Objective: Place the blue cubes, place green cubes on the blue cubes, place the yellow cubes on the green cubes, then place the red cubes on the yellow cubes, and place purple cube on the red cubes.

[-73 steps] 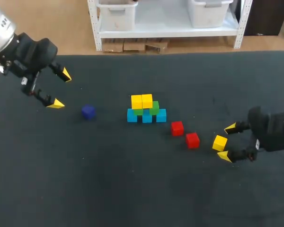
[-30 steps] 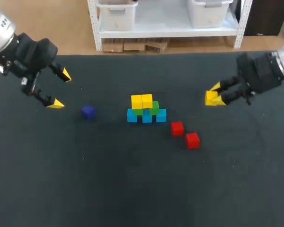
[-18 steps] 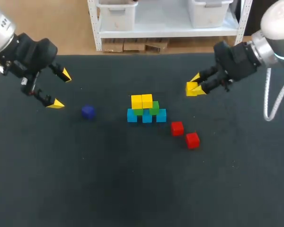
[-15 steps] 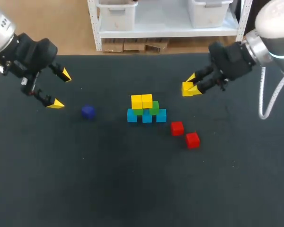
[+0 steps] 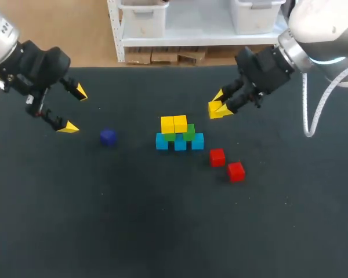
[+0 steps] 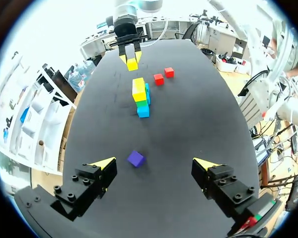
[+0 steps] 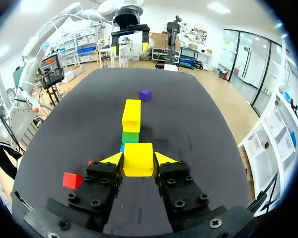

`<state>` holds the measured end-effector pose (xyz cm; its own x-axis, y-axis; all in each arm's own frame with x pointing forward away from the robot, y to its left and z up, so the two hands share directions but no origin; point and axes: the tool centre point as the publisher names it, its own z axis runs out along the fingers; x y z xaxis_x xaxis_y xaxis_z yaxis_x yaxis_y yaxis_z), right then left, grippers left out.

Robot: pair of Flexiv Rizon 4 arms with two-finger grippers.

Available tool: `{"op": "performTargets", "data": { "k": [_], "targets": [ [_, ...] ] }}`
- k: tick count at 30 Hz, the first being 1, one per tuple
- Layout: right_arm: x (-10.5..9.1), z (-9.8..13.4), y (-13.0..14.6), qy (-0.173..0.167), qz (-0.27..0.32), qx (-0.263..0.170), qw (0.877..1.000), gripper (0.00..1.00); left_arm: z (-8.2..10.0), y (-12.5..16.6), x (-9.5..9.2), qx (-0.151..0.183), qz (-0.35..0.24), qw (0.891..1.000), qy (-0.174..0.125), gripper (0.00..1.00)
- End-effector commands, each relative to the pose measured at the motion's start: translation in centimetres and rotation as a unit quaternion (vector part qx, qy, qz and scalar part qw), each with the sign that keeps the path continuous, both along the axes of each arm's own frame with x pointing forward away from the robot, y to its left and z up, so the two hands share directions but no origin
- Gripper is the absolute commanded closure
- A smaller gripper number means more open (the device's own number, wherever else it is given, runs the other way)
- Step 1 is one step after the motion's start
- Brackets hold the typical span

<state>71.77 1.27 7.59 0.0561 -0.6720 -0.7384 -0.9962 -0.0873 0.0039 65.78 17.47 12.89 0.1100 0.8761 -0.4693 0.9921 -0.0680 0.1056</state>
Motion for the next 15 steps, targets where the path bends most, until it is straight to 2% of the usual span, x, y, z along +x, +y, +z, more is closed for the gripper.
{"op": "performTargets", "data": {
  "k": [1, 15],
  "targets": [
    [-0.1, -0.1, 0.6, 0.001, 0.003, 0.000, 1.000, 1.00, -0.1, 0.1, 0.1, -0.001, -0.002, 1.000, 0.000, 0.00],
    [-1.0, -0.4, 2.6, 0.006, 0.019, -0.002, 1.000, 1.00, -0.1, 0.1, 0.1, -0.001, -0.002, 1.000, 0.000, 0.00]
  ]
}}
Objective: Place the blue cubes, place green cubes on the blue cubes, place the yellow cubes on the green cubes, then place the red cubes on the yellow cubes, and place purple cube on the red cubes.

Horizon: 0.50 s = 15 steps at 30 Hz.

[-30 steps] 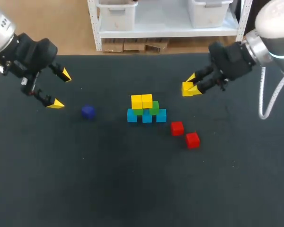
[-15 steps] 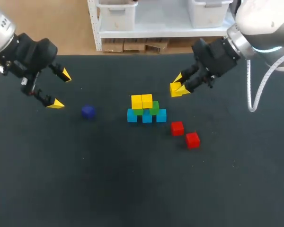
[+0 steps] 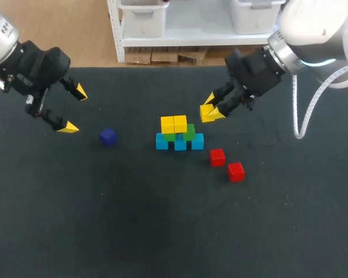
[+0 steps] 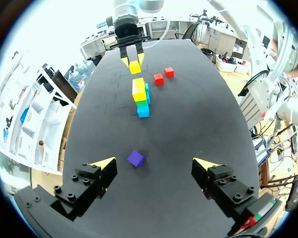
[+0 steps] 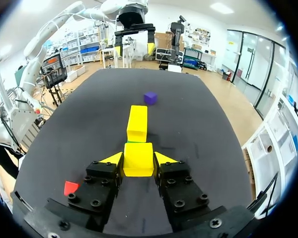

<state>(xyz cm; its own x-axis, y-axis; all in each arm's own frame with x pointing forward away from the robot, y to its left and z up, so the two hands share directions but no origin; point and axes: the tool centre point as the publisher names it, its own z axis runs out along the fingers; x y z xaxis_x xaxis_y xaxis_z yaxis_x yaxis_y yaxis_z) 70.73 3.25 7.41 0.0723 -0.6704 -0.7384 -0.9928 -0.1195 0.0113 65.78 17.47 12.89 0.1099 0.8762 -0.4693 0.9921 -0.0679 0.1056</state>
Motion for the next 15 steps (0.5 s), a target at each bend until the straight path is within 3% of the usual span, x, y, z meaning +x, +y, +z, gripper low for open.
{"op": "performTargets", "data": {
  "k": [1, 15],
  "targets": [
    [-0.1, -0.3, 0.7, 0.003, 0.004, -0.001, 1.000, 1.00, -0.1, 0.1, 0.1, -0.001, -0.002, 1.000, 0.000, 0.00],
    [-0.4, -0.7, 2.1, 0.007, 0.017, 0.006, 1.000, 1.00, -0.1, 0.1, 0.1, -0.001, -0.002, 1.000, 0.000, 0.00]
  ]
}}
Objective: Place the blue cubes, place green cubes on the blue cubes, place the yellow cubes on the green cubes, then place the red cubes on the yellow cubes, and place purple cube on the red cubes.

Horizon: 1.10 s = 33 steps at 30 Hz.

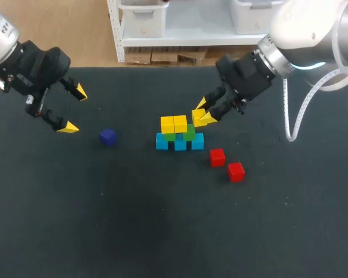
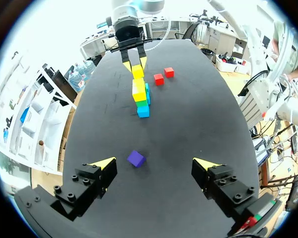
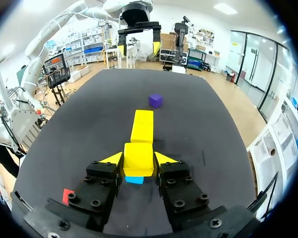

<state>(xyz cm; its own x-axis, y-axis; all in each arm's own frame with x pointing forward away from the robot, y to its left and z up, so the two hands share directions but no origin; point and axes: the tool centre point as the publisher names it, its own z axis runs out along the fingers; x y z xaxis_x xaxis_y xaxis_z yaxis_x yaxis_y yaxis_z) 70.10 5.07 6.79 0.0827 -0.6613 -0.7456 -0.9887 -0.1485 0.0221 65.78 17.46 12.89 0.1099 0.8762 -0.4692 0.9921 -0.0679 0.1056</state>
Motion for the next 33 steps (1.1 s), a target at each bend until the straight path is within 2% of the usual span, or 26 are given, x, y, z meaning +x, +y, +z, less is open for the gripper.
{"op": "performTargets", "data": {
  "k": [1, 19, 33],
  "targets": [
    [0.24, -0.15, 0.30, 0.001, 0.003, 0.002, 1.000, 1.00, -0.10, 0.09, 0.14, -0.001, -0.002, 1.000, 0.000, 0.00],
    [0.17, -0.59, 0.87, 0.006, 0.007, 0.002, 1.000, 1.00, -0.10, 0.09, 0.14, -0.001, -0.002, 1.000, 0.000, 0.00],
    [0.06, -0.69, 0.95, 0.012, -0.020, -0.005, 1.000, 1.00, -0.10, 0.09, 0.14, -0.001, -0.002, 1.000, 0.000, 0.00]
  ]
}}
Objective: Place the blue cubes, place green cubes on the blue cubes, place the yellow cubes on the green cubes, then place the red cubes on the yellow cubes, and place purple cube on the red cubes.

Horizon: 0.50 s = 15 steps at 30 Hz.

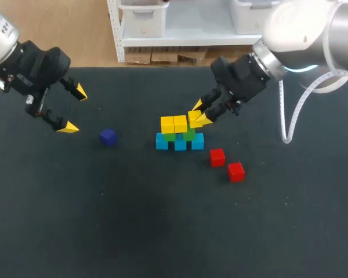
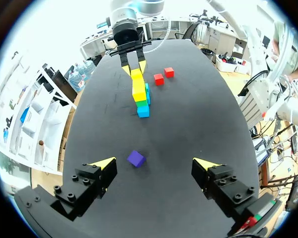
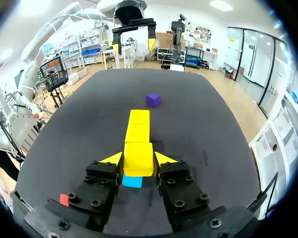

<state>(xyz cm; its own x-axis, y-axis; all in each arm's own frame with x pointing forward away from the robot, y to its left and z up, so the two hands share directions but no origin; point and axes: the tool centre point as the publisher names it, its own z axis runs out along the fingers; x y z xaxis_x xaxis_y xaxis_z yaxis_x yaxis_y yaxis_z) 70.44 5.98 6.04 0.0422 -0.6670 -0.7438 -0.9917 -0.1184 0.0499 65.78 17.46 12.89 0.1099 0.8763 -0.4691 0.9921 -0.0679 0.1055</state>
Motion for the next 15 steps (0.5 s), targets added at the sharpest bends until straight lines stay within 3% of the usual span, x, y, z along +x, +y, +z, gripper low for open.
{"op": "performTargets", "data": {
  "k": [1, 15],
  "targets": [
    [-0.29, 0.03, 0.04, -0.002, -0.005, -0.002, 1.000, 1.00, -0.10, 0.09, 0.14, -0.002, -0.002, 1.000, 0.000, 0.00],
    [-0.63, -0.11, 0.46, 0.000, -0.010, -0.006, 1.000, 1.00, -0.10, 0.09, 0.14, -0.002, -0.002, 1.000, 0.000, 0.00]
  ]
}}
